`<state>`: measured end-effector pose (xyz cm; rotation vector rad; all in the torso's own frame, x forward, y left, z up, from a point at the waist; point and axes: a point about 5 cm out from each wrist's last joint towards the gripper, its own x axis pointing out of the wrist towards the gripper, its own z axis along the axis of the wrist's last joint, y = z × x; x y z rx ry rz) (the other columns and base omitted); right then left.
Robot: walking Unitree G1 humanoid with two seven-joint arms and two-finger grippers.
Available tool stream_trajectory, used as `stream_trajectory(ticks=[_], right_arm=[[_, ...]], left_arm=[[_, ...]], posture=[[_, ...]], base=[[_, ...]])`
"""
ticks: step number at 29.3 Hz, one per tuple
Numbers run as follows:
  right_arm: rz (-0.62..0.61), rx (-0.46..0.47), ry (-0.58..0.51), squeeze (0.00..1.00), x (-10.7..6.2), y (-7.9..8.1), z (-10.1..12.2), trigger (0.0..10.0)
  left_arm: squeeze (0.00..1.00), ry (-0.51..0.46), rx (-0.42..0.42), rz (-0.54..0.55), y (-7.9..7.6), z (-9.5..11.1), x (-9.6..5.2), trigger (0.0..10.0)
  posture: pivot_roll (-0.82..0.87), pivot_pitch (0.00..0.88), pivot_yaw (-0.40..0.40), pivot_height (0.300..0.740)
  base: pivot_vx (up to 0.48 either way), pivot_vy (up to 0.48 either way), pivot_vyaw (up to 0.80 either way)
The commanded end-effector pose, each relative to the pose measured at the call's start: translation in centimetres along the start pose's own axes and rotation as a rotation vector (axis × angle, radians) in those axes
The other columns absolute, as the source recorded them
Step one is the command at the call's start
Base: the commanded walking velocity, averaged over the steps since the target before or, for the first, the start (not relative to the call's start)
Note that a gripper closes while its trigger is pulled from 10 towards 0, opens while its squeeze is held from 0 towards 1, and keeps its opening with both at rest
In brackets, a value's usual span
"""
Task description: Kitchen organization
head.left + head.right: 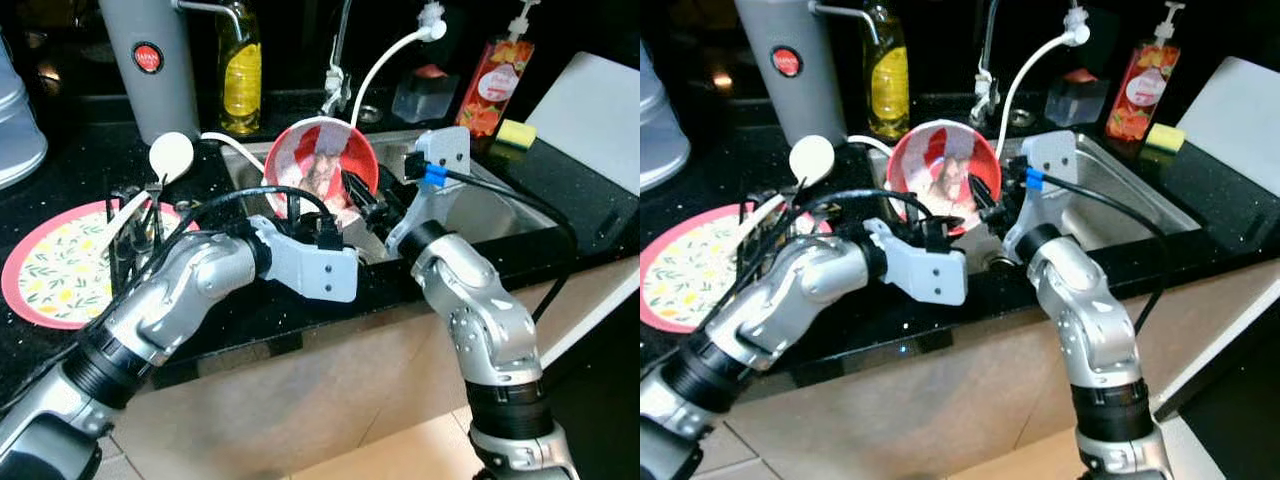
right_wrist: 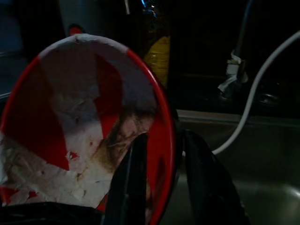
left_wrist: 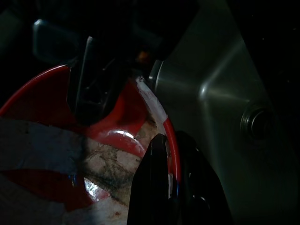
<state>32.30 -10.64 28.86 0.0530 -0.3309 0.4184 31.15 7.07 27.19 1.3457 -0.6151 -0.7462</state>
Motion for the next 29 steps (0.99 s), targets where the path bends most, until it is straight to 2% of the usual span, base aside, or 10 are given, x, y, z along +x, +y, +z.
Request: stream_trajectory(ticks=[1,9,10,18,20,21,22,23,26,29], right_arm=[[-0.040,-0.011,0.101,0.00,-0.2,-0.9,-1.8,0.0],[-0.098,0.001,0.130,0.00,-0.1,-1.5,-2.2,0.0],[-0.102,-0.002,0.133,0.00,0.0,-1.5,-2.2,0.0],[-0.095,0.008,0.124,0.00,0.1,-1.0,-2.1,0.0],[-0.103,0.011,0.118,0.00,0.2,-1.1,-2.0,0.0],[-0.106,0.013,0.116,0.00,0.2,-1.1,-2.0,0.0],[-0.118,0.011,0.115,0.00,0.3,-1.3,-1.9,10.0],[-0.118,0.011,0.115,0.00,0.3,-1.3,-1.9,10.0],[-0.189,-0.014,0.089,0.00,0.8,-2.8,-1.6,10.0],[-0.240,-0.027,0.084,0.00,1.2,-4.0,-1.6,10.0]], left_arm=[[0.00,-0.078,0.060,0.045,1.0,1.3,0.1,10.0],[0.00,-0.081,0.105,0.068,0.9,1.3,0.2,10.0],[1.00,-0.085,0.100,0.071,1.0,1.3,0.3,10.0],[1.00,-0.117,0.041,0.125,1.7,1.8,0.6,10.0],[0.00,-0.127,0.002,0.148,2.0,2.0,0.3,10.0],[0.00,-0.136,-0.009,0.150,2.0,2.1,0.2,10.0],[0.00,-0.148,-0.056,0.171,2.4,2.1,0.0,10.0],[0.00,-0.148,-0.056,0.171,2.4,2.1,0.0,10.0],[0.00,-0.178,-0.286,0.239,3.9,1.9,-1.2,10.0],[0.00,-0.181,-0.414,0.301,4.8,1.4,-1.9,10.0]], posture=[[-0.10,0.078,-0.081,0.740],[-0.10,0.080,-0.086,0.740],[-0.10,0.080,-0.086,0.740],[-0.10,0.081,-0.085,0.740],[-0.10,0.082,-0.084,0.740],[-0.10,0.082,-0.084,0.740],[-0.10,0.084,-0.081,0.740],[-0.10,0.084,-0.081,0.740],[-0.10,0.088,-0.077,0.740],[-0.09,0.093,-0.074,0.740]], base=[[0.000,0.000,0.00],[0.000,0.000,0.00],[0.000,0.000,0.00],[0.000,0.000,0.00],[0.000,0.000,0.00],[0.000,0.000,0.00],[0.000,0.000,0.00],[0.000,0.000,0.00],[0.000,0.000,0.00],[0.000,0.000,0.00]])
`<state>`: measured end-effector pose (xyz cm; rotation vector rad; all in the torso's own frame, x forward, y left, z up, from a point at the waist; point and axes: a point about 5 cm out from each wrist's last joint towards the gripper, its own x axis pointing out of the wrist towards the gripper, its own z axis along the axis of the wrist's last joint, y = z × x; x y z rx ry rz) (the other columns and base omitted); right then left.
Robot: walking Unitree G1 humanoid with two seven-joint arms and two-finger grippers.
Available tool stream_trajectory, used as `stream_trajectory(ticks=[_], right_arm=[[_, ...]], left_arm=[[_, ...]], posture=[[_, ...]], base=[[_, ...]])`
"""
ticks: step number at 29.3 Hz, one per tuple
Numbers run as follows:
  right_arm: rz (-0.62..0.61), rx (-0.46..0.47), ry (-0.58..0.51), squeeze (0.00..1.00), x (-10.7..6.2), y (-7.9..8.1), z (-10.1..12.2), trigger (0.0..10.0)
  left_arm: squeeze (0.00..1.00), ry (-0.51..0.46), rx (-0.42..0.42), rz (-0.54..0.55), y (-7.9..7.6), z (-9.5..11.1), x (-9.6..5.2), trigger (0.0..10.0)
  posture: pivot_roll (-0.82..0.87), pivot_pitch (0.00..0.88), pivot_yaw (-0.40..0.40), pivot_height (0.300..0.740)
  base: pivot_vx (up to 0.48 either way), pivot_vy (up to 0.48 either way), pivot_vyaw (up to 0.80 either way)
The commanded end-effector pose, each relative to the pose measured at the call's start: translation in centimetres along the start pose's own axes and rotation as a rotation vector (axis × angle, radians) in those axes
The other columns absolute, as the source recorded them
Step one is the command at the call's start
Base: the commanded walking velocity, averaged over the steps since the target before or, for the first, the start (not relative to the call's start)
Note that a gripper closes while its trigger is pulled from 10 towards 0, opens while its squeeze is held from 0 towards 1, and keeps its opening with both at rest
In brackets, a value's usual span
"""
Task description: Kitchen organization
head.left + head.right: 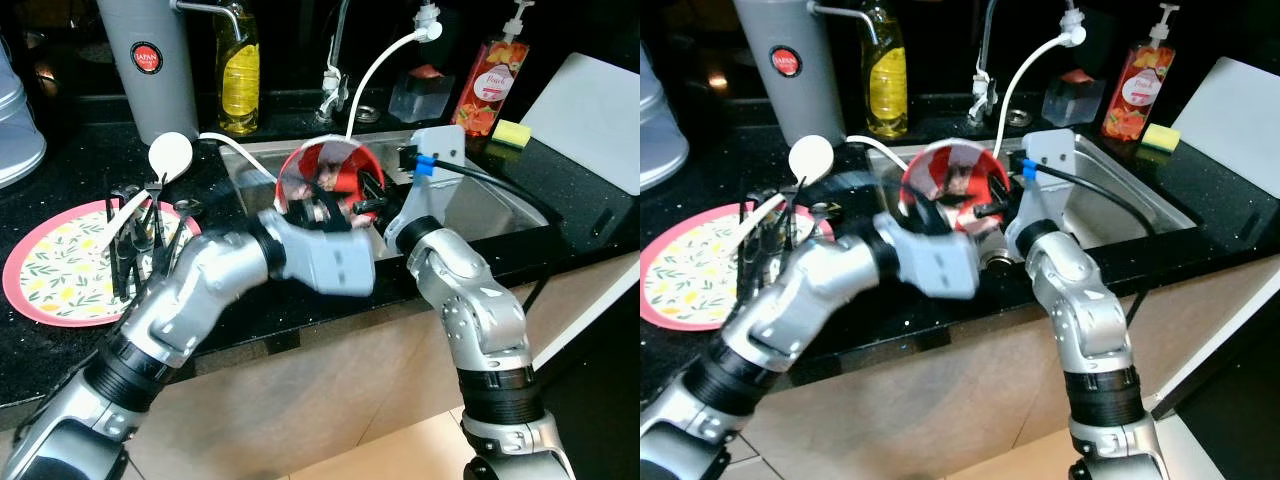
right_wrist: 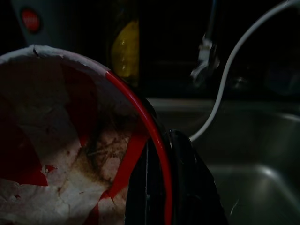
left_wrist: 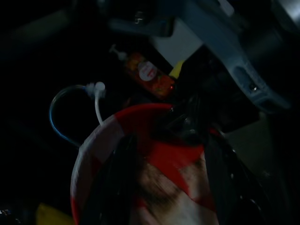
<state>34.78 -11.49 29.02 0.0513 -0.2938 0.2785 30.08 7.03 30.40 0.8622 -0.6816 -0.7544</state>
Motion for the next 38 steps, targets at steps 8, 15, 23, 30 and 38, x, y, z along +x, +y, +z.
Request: stream_trajectory(ticks=[8,15,23,30,38], right_arm=[[-0.205,-0.001,0.113,0.00,2.4,-4.7,-2.6,10.0],[-0.164,0.093,0.321,0.00,4.0,-4.5,-5.8,10.0],[-0.035,0.072,0.389,0.00,5.8,-1.2,-6.2,10.0],[0.020,-0.013,0.494,1.00,5.5,0.2,-8.2,10.0],[0.006,0.025,0.491,1.00,5.4,0.0,-8.5,10.0]], left_arm=[[0.00,0.076,-0.293,0.296,4.8,-1.3,-2.8,10.0],[0.00,0.205,-0.573,0.465,6.0,-3.5,-4.1,10.0],[0.00,0.238,-0.587,0.485,5.4,-3.4,-4.0,10.0],[0.00,0.279,-0.612,0.499,5.2,-3.2,-4.5,10.0],[0.00,0.300,-0.630,0.513,4.9,-3.2,-4.6,10.0]], posture=[[-0.08,0.099,-0.079,0.740],[-0.08,0.111,-0.087,0.740],[-0.06,0.124,-0.095,0.740],[-0.05,0.128,-0.103,0.740],[-0.05,0.129,-0.103,0.740]], base=[[0.000,0.000,0.00],[0.000,0.000,0.00],[0.000,0.000,0.00],[0.000,0.000,0.00],[0.000,0.000,0.00]])
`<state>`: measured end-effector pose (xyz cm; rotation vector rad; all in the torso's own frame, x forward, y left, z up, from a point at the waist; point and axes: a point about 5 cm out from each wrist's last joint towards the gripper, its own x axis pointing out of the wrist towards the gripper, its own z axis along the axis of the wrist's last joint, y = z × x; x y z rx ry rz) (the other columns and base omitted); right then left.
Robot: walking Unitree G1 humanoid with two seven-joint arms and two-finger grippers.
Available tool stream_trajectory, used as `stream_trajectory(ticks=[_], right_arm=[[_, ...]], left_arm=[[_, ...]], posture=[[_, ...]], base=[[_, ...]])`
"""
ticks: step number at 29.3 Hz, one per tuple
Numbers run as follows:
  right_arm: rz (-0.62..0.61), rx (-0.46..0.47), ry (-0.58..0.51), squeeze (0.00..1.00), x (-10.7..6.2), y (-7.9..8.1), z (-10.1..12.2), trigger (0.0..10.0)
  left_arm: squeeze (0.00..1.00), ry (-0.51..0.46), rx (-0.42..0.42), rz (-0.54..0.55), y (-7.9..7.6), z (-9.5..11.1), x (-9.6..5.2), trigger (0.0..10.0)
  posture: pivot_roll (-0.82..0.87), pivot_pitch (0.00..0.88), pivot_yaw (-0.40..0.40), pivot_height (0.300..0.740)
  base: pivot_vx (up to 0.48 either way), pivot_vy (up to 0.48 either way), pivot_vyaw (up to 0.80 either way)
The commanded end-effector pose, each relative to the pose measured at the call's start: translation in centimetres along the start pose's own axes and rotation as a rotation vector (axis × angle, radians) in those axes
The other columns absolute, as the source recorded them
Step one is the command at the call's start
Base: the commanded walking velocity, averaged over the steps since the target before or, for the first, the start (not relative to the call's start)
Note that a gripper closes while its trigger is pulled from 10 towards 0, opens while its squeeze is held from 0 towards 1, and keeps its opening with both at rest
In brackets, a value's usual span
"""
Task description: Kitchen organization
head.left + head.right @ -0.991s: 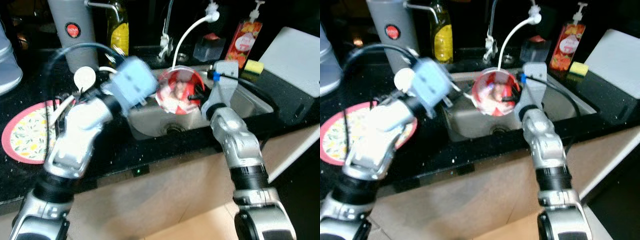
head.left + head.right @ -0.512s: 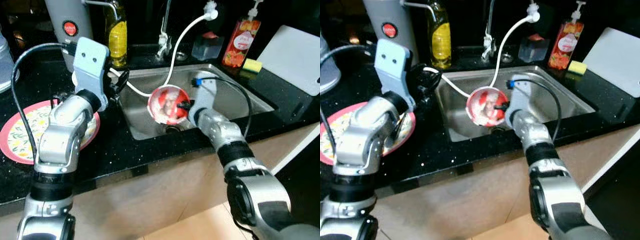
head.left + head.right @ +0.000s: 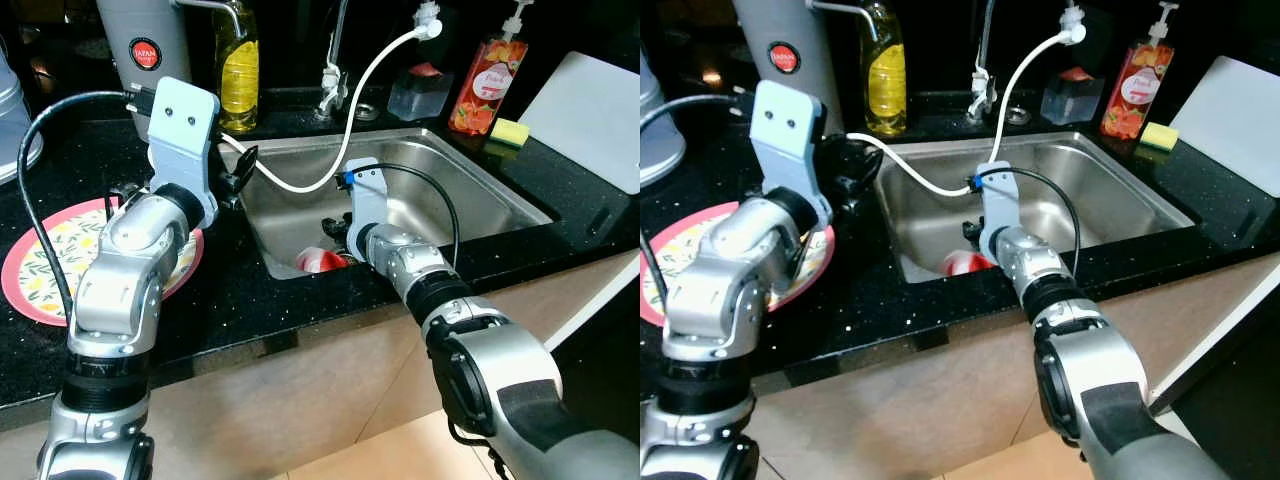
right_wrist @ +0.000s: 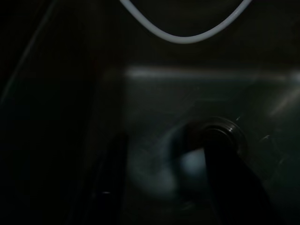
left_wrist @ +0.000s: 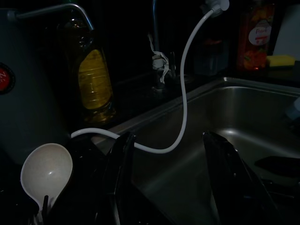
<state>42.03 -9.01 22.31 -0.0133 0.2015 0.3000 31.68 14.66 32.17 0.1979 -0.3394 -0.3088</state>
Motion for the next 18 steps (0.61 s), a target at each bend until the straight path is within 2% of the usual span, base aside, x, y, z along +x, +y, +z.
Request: stream_trajectory(ticks=[1,2,3,4,5,6,7,8,9,10,11,12,13,14,16,18], right_arm=[[-0.007,0.032,-0.018,1.00,0.0,-0.3,0.5,10.0],[-0.007,0.032,-0.018,1.00,0.0,-0.3,0.5,10.0],[-0.004,0.054,-0.047,1.00,-0.1,-0.4,1.1,10.0],[0.000,0.086,-0.119,1.00,-0.3,-0.7,2.7,10.0],[0.000,0.086,-0.119,1.00,-0.3,-0.7,2.7,10.0],[0.005,0.112,-0.213,0.71,-0.6,-1.3,4.5,10.0],[0.008,0.132,-0.257,0.00,-0.9,-1.6,5.4,10.0],[0.017,0.161,-0.316,0.00,-1.2,-2.0,6.4,10.0],[0.032,0.190,-0.368,0.00,-1.6,-2.3,7.2,10.0],[0.032,0.190,-0.368,0.00,-1.6,-2.3,7.2,10.0],[0.048,0.211,-0.412,0.00,-1.9,-2.5,7.9,10.0],[0.048,0.211,-0.412,0.00,-1.9,-2.5,7.9,10.0],[0.082,0.228,-0.497,0.00,-2.8,-2.8,9.0,10.0],[0.118,0.237,-0.574,0.00,-3.9,-2.9,9.7,10.0],[0.161,0.246,-0.664,0.00,-6.2,-2.8,10.3,10.0],[0.166,0.241,-0.705,0.00,-7.9,-2.6,10.1,10.0]], left_arm=[[0.00,0.009,-0.010,-0.008,-0.5,-0.1,-0.1,10.0],[0.00,0.009,-0.010,-0.008,-0.5,-0.1,-0.1,10.0],[0.00,0.020,-0.014,0.004,-0.4,-0.2,0.0,10.0],[0.00,0.046,-0.029,0.035,-0.2,-0.4,0.1,10.0],[0.00,0.046,-0.029,0.035,-0.2,-0.4,0.1,10.0],[0.00,0.069,-0.055,0.061,0.0,-0.5,0.1,10.0],[0.00,0.089,-0.060,0.065,0.0,-0.7,0.1,10.0],[0.00,0.130,-0.081,0.073,0.1,-1.1,0.1,10.0],[0.77,0.174,-0.095,0.085,0.2,-1.5,0.0,10.0],[0.77,0.174,-0.095,0.085,0.2,-1.5,0.0,10.0],[0.98,0.209,-0.101,0.095,0.3,-1.9,-0.1,10.0],[0.98,0.209,-0.101,0.095,0.3,-1.9,-0.1,10.0],[0.96,0.250,-0.089,0.099,0.6,-2.4,-0.4,10.0],[0.00,0.269,-0.066,0.102,1.0,-2.6,-0.7,10.0],[0.00,0.295,0.022,0.120,2.2,-2.7,-1.2,10.0],[0.00,0.308,0.028,0.173,3.7,-2.6,-1.5,10.0]], posture=[[-0.06,0.129,-0.101,0.740],[-0.06,0.129,-0.101,0.740],[-0.06,0.129,-0.100,0.740],[-0.06,0.128,-0.099,0.740],[-0.06,0.128,-0.099,0.740],[-0.06,0.129,-0.098,0.740],[-0.06,0.129,-0.097,0.740],[-0.06,0.129,-0.097,0.740],[-0.06,0.129,-0.094,0.740],[-0.06,0.129,-0.094,0.740],[-0.06,0.130,-0.092,0.740],[-0.06,0.130,-0.092,0.740],[-0.06,0.132,-0.085,0.740],[-0.06,0.133,-0.076,0.740],[-0.06,0.136,-0.071,0.740],[-0.06,0.133,-0.064,0.740]], base=[[0.000,0.000,0.00],[0.000,0.000,0.00],[0.000,0.000,0.00],[0.000,0.000,0.00],[0.000,0.000,0.00],[0.000,0.000,0.00],[0.000,0.000,0.00],[0.000,0.000,0.00],[0.000,0.000,0.00],[0.000,0.000,0.00],[0.000,0.000,0.00],[0.000,0.000,0.00],[0.000,0.000,0.00],[0.000,0.000,0.00],[0.000,0.000,0.00],[0.000,0.000,0.00]])
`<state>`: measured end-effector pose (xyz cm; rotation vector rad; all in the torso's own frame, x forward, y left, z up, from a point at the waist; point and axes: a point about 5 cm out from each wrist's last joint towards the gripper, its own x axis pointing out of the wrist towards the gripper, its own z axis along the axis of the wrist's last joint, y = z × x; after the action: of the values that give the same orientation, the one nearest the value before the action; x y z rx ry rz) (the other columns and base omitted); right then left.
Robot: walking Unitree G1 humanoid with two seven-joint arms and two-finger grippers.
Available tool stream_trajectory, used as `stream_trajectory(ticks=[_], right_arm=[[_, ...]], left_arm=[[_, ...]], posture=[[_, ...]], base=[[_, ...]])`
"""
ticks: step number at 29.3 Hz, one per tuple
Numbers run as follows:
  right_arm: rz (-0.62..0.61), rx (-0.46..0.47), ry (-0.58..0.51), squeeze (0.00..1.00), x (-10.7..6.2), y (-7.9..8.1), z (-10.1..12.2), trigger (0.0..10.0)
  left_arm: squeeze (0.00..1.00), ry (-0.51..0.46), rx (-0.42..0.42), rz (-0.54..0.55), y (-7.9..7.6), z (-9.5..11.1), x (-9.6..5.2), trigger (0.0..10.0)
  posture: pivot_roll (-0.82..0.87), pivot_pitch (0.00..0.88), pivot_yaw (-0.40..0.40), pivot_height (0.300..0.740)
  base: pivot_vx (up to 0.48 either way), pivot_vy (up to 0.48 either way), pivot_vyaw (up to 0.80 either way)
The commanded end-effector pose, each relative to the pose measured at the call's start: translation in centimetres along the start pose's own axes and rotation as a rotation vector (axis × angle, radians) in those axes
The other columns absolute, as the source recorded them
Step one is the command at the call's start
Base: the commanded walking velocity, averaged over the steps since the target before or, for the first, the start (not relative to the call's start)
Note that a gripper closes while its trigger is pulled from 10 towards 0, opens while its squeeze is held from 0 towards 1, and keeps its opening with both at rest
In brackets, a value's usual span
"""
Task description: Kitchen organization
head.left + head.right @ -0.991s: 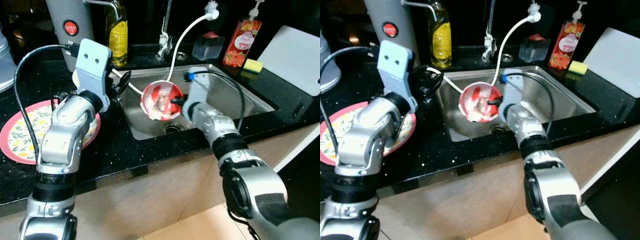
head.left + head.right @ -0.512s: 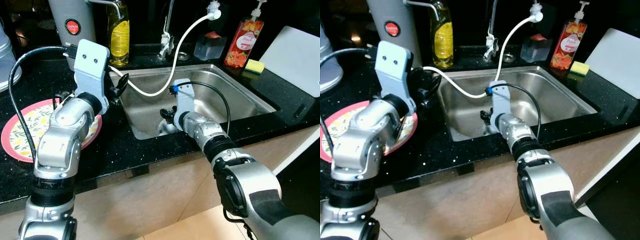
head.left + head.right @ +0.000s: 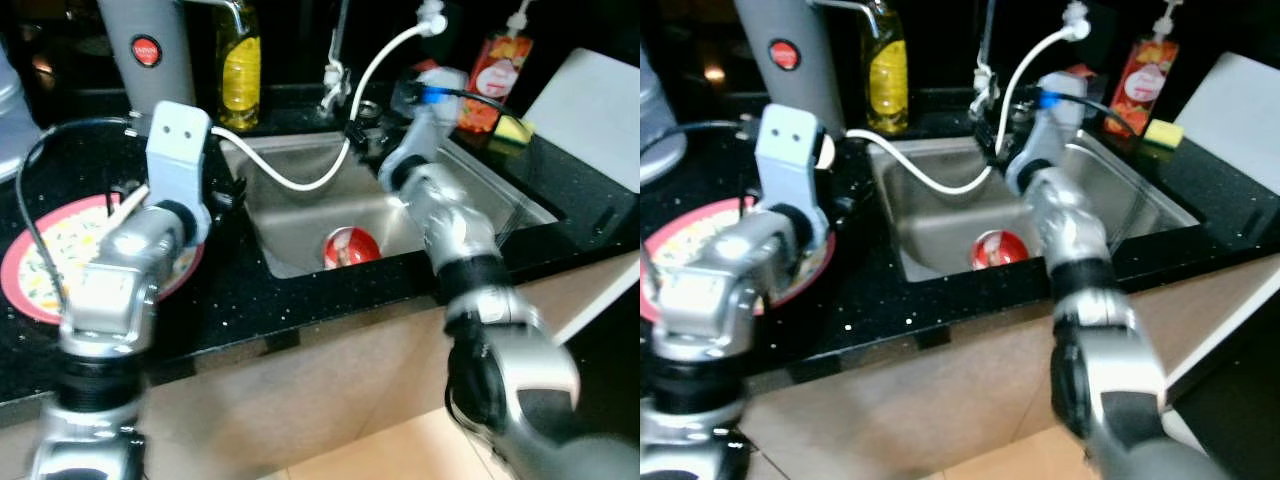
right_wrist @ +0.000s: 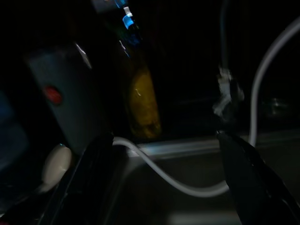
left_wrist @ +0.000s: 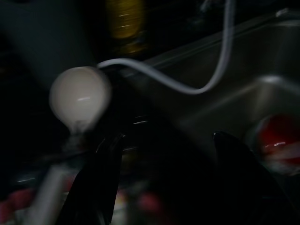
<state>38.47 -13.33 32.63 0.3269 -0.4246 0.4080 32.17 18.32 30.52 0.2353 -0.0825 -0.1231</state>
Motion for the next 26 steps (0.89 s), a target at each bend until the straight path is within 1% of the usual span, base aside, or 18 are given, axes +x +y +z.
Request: stream_trajectory(ticks=[1,2,3,4,5,6,7,8,11,12,14,16,18,19,20,21,23,26], right_arm=[[0.021,0.014,-0.040,0.00,-0.4,0.7,1.3,10.0],[0.017,-0.019,-0.066,0.00,-2.2,0.9,1.6,10.0],[0.017,-0.019,-0.066,0.00,-2.2,0.9,1.6,10.0],[0.012,-0.036,-0.069,0.00,-2.8,0.9,1.5,10.0],[0.012,-0.036,-0.069,0.00,-2.8,0.9,1.5,10.0],[0.008,-0.042,-0.076,0.00,-3.4,0.8,1.6,10.0],[0.005,-0.043,-0.081,0.00,-3.8,0.8,1.7,10.0],[-0.009,-0.040,-0.077,0.00,-4.3,0.7,1.7,10.0],[-0.029,-0.036,-0.063,0.00,-4.9,0.5,1.8,10.0],[-0.029,-0.036,-0.063,0.00,-4.9,0.5,1.8,10.0],[-0.040,-0.031,-0.055,0.00,-5.4,0.7,2.1,10.0],[-0.040,-0.031,-0.055,0.00,-5.4,0.7,2.1,10.0],[-0.047,-0.027,-0.043,0.00,-5.7,0.9,2.0,10.0],[-0.047,-0.027,-0.043,0.00,-5.7,0.9,2.0,10.0],[-0.045,-0.028,-0.037,0.00,-5.8,1.0,1.9,10.0],[-0.045,-0.028,-0.037,0.00,-5.8,1.0,1.9,10.0],[-0.037,-0.028,-0.034,0.00,-5.8,1.3,2.0,10.0],[-0.043,-0.025,-0.027,0.00,-5.8,1.3,2.1,10.0]], left_arm=[[0.00,0.030,0.003,0.020,0.6,-0.5,-0.1,10.0],[0.00,0.042,-0.030,0.123,2.8,-0.5,0.0,10.0],[0.00,0.042,-0.030,0.123,2.8,-0.5,0.0,10.0],[0.00,0.043,-0.047,0.162,3.6,-0.5,0.0,10.0],[0.00,0.043,-0.047,0.162,3.6,-0.5,0.0,10.0],[0.00,0.052,-0.077,0.211,4.5,-0.6,0.1,10.0],[0.00,0.059,-0.098,0.237,4.9,-0.7,0.1,10.0],[0.00,0.071,-0.112,0.241,5.1,-0.9,0.2,10.0],[0.00,0.099,-0.117,0.237,5.0,-1.3,0.3,10.0],[0.00,0.099,-0.117,0.237,5.0,-1.3,0.3,10.0],[0.00,0.137,-0.155,0.232,5.2,-2.1,0.3,10.0],[0.00,0.137,-0.155,0.232,5.2,-2.1,0.3,10.0],[0.00,0.150,-0.246,0.179,4.9,-2.7,0.3,10.0],[0.00,0.150,-0.246,0.179,4.9,-2.7,0.3,10.0],[0.00,0.157,-0.317,0.147,4.8,-3.0,0.4,10.0],[0.00,0.157,-0.317,0.147,4.8,-3.0,0.4,10.0],[0.00,0.187,-0.372,0.133,5.0,-3.8,0.4,10.0],[0.00,0.222,-0.378,0.131,5.2,-4.7,0.3,10.0]], posture=[[-0.06,0.133,-0.064,0.740],[-0.07,0.126,-0.052,0.740],[-0.07,0.126,-0.052,0.740],[-0.07,0.125,-0.051,0.740],[-0.07,0.125,-0.051,0.740],[-0.07,0.121,-0.044,0.740],[-0.07,0.121,-0.044,0.740],[-0.08,0.121,-0.035,0.740],[-0.08,0.117,-0.029,0.740],[-0.08,0.117,-0.029,0.740],[-0.08,0.120,-0.032,0.740],[-0.08,0.120,-0.032,0.740],[-0.08,0.117,-0.037,0.740],[-0.08,0.117,-0.037,0.740],[-0.08,0.112,-0.039,0.740],[-0.08,0.112,-0.039,0.740],[-0.08,0.112,-0.043,0.740],[-0.08,0.126,-0.051,0.740]], base=[[0.000,0.000,0.00],[0.000,0.000,0.00],[0.000,0.000,0.00],[0.000,0.000,0.00],[0.000,0.000,0.00],[0.000,0.000,0.00],[0.000,0.000,0.00],[0.000,0.000,0.00],[0.000,0.000,0.00],[0.000,0.000,0.00],[0.000,0.000,0.00],[0.000,0.000,0.00],[0.000,0.000,0.00],[0.000,0.000,0.00],[0.000,0.000,0.00],[0.000,0.000,0.00],[0.000,0.000,0.00],[0.000,0.000,0.00]])
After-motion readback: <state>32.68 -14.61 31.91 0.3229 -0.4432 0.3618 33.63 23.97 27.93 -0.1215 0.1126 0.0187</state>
